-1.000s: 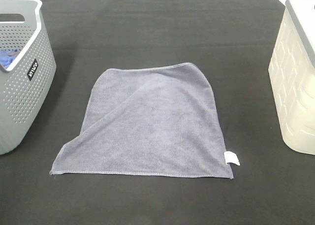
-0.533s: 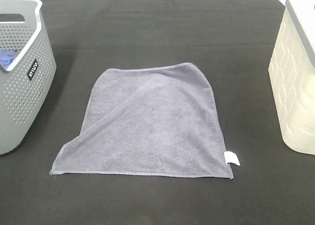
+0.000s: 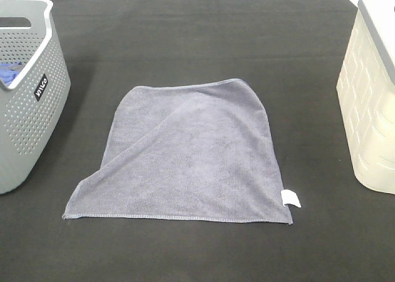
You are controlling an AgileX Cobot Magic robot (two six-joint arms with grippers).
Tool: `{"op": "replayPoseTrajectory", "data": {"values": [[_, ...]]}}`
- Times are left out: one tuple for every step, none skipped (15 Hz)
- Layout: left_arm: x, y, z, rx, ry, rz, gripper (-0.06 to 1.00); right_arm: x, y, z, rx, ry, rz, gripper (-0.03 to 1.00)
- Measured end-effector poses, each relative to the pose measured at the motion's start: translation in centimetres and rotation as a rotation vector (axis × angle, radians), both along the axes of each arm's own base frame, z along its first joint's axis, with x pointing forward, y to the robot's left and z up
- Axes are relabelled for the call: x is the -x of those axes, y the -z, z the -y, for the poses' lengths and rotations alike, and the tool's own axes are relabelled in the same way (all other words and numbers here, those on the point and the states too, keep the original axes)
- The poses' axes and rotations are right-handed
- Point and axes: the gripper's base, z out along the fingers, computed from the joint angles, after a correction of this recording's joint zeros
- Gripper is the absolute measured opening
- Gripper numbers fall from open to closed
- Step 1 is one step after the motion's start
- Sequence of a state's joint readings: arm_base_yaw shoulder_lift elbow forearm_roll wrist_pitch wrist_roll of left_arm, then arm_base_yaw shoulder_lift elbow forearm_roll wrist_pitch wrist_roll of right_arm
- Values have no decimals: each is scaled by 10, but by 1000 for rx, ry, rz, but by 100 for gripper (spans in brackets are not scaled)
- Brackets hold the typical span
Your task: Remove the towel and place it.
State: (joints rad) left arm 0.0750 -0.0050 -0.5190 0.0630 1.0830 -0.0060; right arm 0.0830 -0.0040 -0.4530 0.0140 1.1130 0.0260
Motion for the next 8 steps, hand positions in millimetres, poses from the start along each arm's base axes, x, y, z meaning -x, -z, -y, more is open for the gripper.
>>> {"op": "replayPoseTrajectory", "data": {"values": [[0,0,0,12,-2,1,73,0,0,0,0,0,0,76],[0,0,0,16,-4,2,73,0,0,0,0,0,0,76],[0,0,0,19,-5,2,73,0,0,0,0,0,0,76],[0,0,0,21,0,2,73,0,0,0,-2,-1,0,76],[0,0,0,21,12,2,73,0,0,0,-3,-2,0,76],[0,0,0,21,24,2,73,0,0,0,-3,-2,0,76],[0,0,0,21,31,2,73,0,0,0,0,-1,0,76],[0,0,0,21,33,2,73,0,0,1,21,0,2,76]]}}
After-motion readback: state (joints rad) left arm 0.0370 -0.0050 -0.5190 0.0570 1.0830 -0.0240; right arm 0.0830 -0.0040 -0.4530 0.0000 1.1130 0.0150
